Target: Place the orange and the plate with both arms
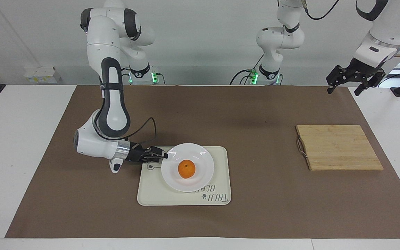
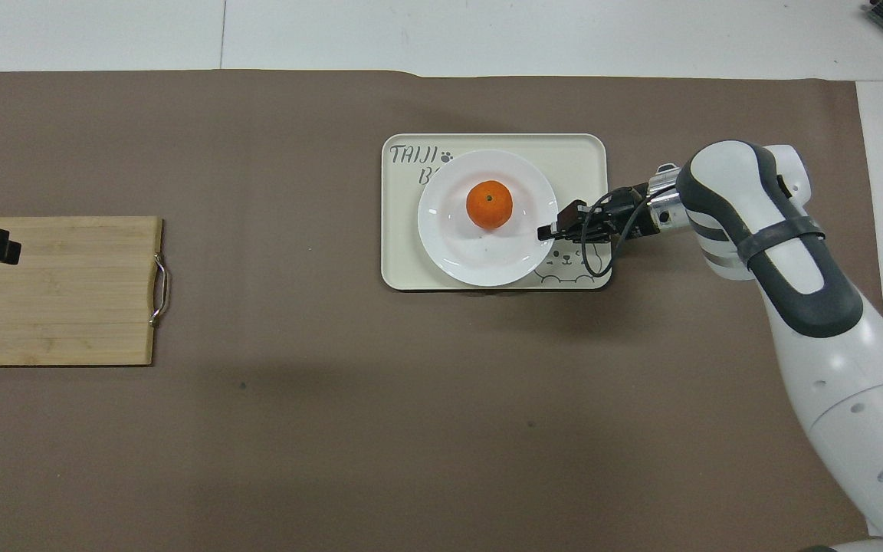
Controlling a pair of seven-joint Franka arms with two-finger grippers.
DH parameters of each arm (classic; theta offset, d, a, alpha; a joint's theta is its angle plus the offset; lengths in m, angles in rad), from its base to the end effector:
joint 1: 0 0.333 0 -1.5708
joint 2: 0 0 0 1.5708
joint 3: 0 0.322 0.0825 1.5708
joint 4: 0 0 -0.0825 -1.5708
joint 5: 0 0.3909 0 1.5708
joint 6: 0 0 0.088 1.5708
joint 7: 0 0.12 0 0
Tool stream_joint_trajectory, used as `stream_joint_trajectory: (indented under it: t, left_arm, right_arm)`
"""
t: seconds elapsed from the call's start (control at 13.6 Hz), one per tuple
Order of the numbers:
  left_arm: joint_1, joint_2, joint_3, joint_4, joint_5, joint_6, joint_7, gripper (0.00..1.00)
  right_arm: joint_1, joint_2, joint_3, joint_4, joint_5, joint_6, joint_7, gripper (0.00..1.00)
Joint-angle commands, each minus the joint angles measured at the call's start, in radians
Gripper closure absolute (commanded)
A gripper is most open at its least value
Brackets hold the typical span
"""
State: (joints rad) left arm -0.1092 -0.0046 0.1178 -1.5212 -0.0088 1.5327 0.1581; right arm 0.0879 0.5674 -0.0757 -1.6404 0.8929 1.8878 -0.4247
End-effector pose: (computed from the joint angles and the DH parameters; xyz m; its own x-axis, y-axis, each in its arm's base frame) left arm 0.5568 0.0039 0.6403 0.9886 -0.1493 0.0173 -0.1494 -0.9888 0.0067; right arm 0.6692 0.0813 0.2766 0.9919 0.0564 -0.1139 -0.0417 -0.7022 -0.7108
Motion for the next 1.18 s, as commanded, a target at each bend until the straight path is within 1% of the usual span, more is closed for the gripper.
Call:
stream_joint_trajectory:
  t: [0.0,0.15,0.22,0.44,0.59,0.74,0.81,0.89,1.11]
  left_arm:
    - [0.008,-0.015,-0.007,-0.008,0.013,-0.008,0.008,0.00]
    - [0.008,-0.015,-0.007,-0.008,0.013,-0.008,0.008,0.00]
    - [0.008,-0.015,-0.007,-0.008,0.013,-0.008,0.008,0.00]
    - [0.008,-0.015,-0.007,-0.008,0.013,-0.008,0.008,0.00]
    - [0.008,-0.015,-0.007,-0.008,0.013,-0.008,0.008,0.00]
    - [0.008,-0.015,-0.007,-0.008,0.013,-0.008,0.008,0.00]
    - [0.008,-0.015,-0.007,-0.008,0.013,-0.008,0.008,0.00]
    - [0.008,-0.015,-0.006,-0.008,0.013,-0.008,0.008,0.00]
    - [0.008,-0.015,-0.007,-0.008,0.013,-0.008,0.008,0.00]
  right_arm:
    - [-0.016,-0.084,-0.013,-0.018,-0.097,-0.007,-0.011,0.00]
    - [-0.017,-0.110,-0.022,-0.015,-0.146,-0.001,-0.008,0.00]
    - [-0.011,-0.129,-0.022,-0.006,-0.204,0.005,0.007,0.00]
    - [0.021,-0.217,-0.013,0.013,-0.481,0.042,0.208,0.00]
    - [0.062,-0.268,-0.019,0.013,-0.618,0.036,0.297,0.00]
    - [0.070,-0.311,-0.018,0.013,-0.759,0.027,0.360,0.00]
    - [0.061,-0.331,-0.018,0.013,-0.788,0.025,0.386,0.00]
    - [0.050,-0.343,-0.021,0.013,-0.792,0.024,0.389,0.00]
    - [0.006,-0.405,-0.032,0.013,-0.796,-0.030,0.414,0.00]
